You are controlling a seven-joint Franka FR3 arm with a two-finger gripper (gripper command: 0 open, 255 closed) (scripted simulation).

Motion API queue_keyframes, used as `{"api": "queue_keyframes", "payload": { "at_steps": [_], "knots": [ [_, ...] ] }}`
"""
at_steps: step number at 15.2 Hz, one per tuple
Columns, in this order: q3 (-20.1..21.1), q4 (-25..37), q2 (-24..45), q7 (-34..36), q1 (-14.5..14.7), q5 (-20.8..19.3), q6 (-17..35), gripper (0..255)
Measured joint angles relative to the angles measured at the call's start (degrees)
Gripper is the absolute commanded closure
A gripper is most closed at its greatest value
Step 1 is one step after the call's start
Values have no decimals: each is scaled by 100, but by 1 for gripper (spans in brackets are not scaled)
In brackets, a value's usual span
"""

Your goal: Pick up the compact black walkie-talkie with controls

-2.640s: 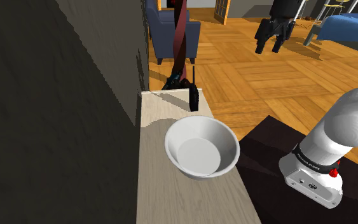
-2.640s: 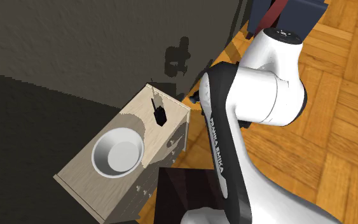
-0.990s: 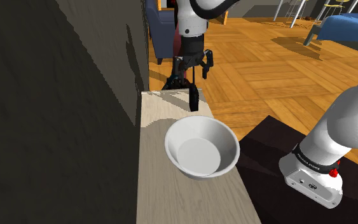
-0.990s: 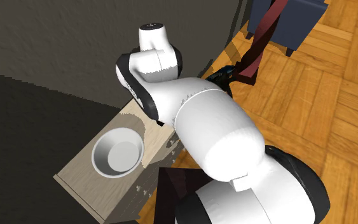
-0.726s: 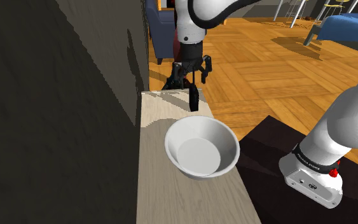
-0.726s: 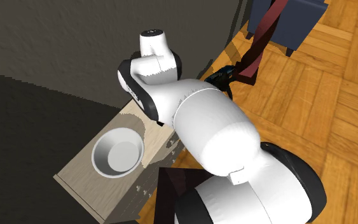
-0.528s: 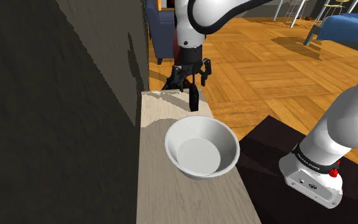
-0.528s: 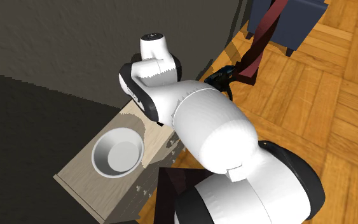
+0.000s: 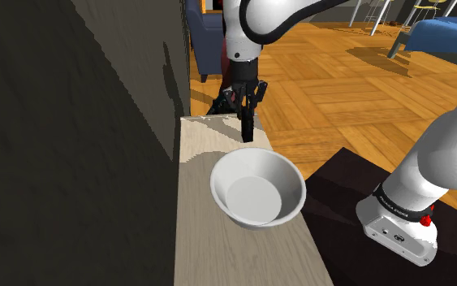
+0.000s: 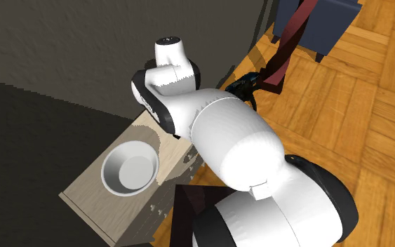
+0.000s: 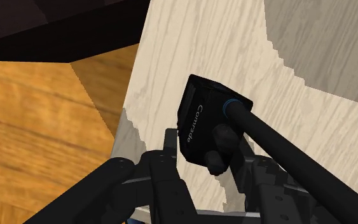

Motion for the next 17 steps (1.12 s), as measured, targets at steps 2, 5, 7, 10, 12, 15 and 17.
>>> {"api": "queue_keyframes", "payload": {
  "at_steps": [2,5,7,10,12,15,17],
  "knots": [
    [-1,-1,-1,-2,-1,0,0,255],
    [-7,106,-53,-9,-4,15,-161,255],
    [-14,222,-74,-13,-9,18,-298,255],
    [-22,384,-124,-17,-14,30,-508,255],
    [-24,478,-179,-13,-12,46,-652,255],
    [-25,745,-183,7,-13,44,-922,255],
    [-29,869,-187,10,-16,43,-1050,255]
  ]
}}
